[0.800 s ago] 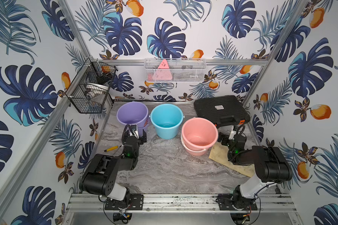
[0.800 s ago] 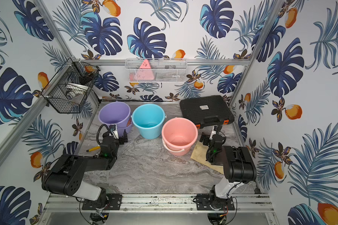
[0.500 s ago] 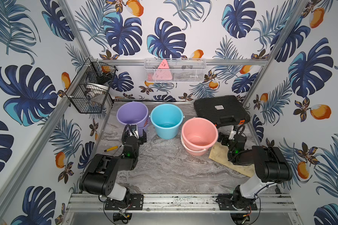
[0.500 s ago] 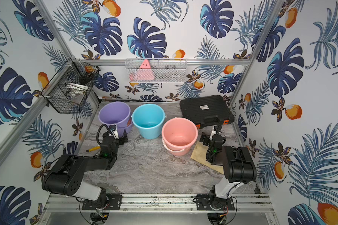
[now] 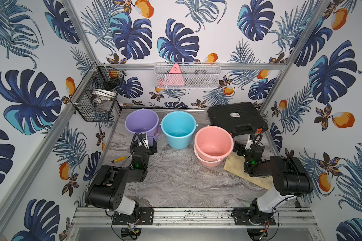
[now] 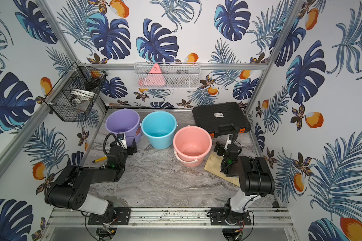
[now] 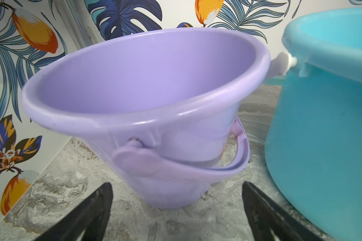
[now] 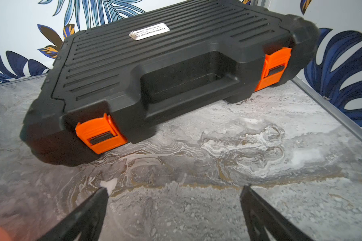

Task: Wipe the inside of the bucket with a cloth
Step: Pick up the bucket from the center of the board.

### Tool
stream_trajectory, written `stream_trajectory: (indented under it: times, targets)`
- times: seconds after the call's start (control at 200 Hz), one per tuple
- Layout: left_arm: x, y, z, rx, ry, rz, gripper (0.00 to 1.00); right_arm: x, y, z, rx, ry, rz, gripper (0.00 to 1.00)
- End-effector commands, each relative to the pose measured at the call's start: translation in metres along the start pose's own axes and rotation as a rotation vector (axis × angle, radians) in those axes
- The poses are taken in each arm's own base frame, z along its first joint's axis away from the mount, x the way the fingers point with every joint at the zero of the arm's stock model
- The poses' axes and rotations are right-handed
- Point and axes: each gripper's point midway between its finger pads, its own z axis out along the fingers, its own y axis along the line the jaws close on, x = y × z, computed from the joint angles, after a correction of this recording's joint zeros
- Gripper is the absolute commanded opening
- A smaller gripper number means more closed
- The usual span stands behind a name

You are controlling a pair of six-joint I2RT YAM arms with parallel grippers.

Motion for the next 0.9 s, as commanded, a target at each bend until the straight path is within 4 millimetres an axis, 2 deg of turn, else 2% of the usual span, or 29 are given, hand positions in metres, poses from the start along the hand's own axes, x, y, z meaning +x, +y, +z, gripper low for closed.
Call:
stream_trajectory:
  times: [0.0, 0.085, 0.235, 0.325, 0.43, 0.57, 0.676, 0.751, 0.896]
  targets:
    - [-0.01, -0.005, -0.002, 0.025, -0.046, -0.001, 0.99, -0.006, -0.003, -0.002, 0.033, -0.025, -0.008, 1.0]
    - [-0.012, -0.011, -0.004, 0.055, -0.059, 0.014, 0.99, -0.015, -0.013, -0.012, 0.162, -0.088, -0.009, 1.0]
    - [-0.02, -0.007, -0.011, 0.036, -0.081, 0.01, 0.99, -0.025, -0.011, -0.027, 0.211, -0.151, -0.034, 1.0]
    - [-0.026, -0.009, -0.016, 0.043, -0.087, 0.02, 0.99, -0.031, -0.002, -0.032, 0.218, -0.153, -0.071, 1.0]
    - [-0.035, -0.013, -0.023, 0.05, -0.087, 0.046, 0.99, -0.04, -0.01, -0.043, 0.28, -0.207, -0.049, 1.0]
    - [-0.037, -0.016, -0.027, 0.047, 0.04, 0.088, 0.99, -0.053, -0.019, -0.056, 0.343, -0.214, -0.01, 1.0]
    - [-0.06, -0.015, -0.033, 0.029, 0.081, 0.078, 0.99, -0.057, -0.028, -0.064, 0.402, -0.168, 0.047, 1.0]
    - [-0.081, -0.013, -0.041, 0.027, 0.068, 0.01, 0.99, -0.058, -0.032, -0.071, 0.429, -0.139, 0.085, 1.0]
    - [-0.115, -0.028, -0.057, 0.107, 0.13, -0.149, 0.99, -0.063, -0.034, -0.086, 0.433, -0.124, 0.167, 1.0]
